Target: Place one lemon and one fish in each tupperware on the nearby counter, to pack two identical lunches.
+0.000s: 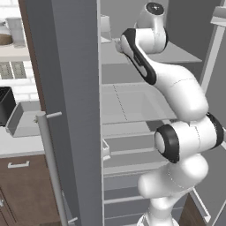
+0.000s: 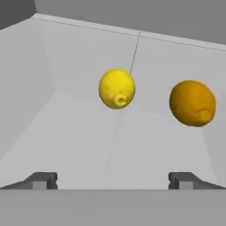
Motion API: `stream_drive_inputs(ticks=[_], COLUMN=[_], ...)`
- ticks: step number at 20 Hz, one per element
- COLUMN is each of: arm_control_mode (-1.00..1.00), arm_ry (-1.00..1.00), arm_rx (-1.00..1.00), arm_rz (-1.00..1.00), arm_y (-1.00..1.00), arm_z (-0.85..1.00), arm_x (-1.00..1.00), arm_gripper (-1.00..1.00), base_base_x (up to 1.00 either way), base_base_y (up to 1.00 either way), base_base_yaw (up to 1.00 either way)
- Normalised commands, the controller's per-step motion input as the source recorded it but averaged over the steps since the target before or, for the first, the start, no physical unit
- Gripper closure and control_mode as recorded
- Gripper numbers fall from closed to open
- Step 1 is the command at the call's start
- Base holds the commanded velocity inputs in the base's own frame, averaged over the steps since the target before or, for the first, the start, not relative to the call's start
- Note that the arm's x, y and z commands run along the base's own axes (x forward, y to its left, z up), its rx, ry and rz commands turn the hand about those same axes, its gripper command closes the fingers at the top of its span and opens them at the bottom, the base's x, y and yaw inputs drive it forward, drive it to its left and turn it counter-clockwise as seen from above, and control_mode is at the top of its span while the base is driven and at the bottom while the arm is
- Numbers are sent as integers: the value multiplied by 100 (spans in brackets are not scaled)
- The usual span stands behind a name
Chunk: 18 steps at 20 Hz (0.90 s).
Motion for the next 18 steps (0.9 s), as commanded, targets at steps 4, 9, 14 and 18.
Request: stream_drive_inputs(ticks=[4,9,14,18], arm_control_mode=[-100,-100,-100,-100], arm_ry=[10,-32,-13,3], arm_rx=[0,0,0,0], arm_rz=[0,0,0,0], arm_y=[1,15,3,0], arm_z=[-13,-61,-19,-1], arm_x=[64,8,42,55], arm_gripper=[-100,-100,-100,-100], base_base_x=[0,0,0,0], base_base_y=[0,0,0,0], base_base_yaw=[0,0,0,0])
